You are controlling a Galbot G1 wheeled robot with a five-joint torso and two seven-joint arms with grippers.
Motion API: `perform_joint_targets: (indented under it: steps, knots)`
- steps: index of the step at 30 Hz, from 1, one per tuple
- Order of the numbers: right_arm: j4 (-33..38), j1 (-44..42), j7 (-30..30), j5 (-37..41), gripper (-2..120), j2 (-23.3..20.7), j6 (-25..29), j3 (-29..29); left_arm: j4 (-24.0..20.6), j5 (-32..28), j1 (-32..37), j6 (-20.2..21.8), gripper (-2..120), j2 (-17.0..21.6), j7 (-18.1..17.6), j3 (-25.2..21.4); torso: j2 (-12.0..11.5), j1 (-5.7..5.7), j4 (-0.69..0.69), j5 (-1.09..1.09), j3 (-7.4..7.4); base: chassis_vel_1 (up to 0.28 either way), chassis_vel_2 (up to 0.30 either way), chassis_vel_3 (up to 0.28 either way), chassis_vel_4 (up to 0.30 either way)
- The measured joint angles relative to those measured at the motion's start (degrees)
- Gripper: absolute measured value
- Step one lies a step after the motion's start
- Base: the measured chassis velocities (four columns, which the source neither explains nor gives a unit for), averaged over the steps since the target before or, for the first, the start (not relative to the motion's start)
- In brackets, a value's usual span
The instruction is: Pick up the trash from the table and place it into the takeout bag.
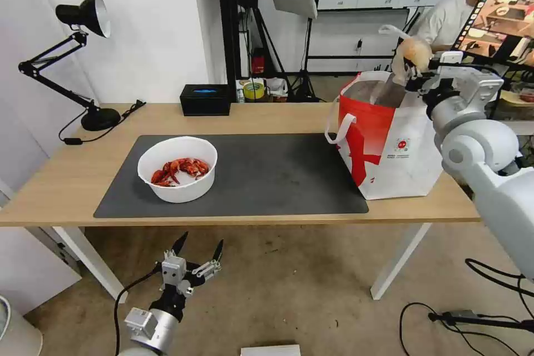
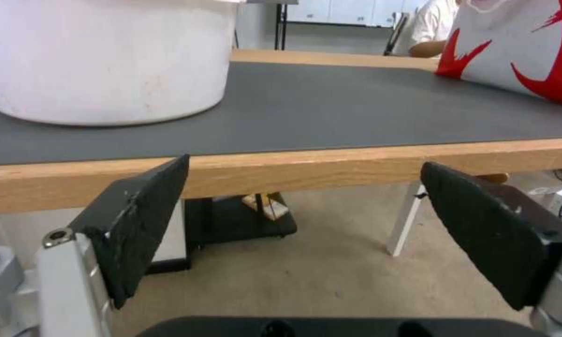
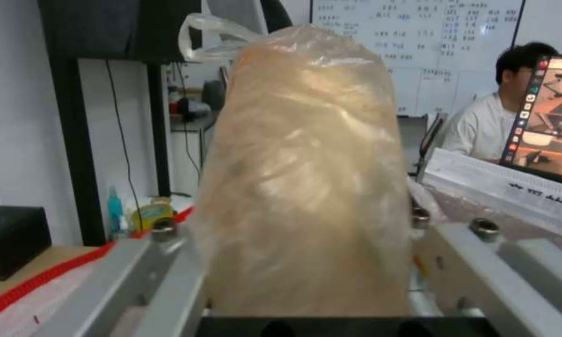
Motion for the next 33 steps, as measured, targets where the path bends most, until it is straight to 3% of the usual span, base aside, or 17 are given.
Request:
perform_joint_targets:
  steps: [17,26,33]
  knots:
    - [-0.2,-0.6,-0.9,0.0,98,-0.6,-0.4,-0.6,0.1,-0.1,-0.4,0.1,100,0.4,0.0,0.5,0.0,0.0,0.0,0.0,0.0,0.0,0.0,0.0,0.0]
    - [6.3,-1.6,-2.1,4.2,100,-0.5,0.2,-1.2,-0.5,-0.2,0.1,0.1,100,0.4,0.0,-0.1,0.0,0.0,0.01,0.0,0.0,0.0,0.0,0.0,0.0]
    - [14.2,-7.9,-3.7,5.4,100,-0.9,1.7,-0.9,-0.9,-0.1,0.3,0.1,100,0.2,0.0,-0.4,0.0,0.0,0.01,-0.01,0.0,0.0,0.0,0.0,0.0]
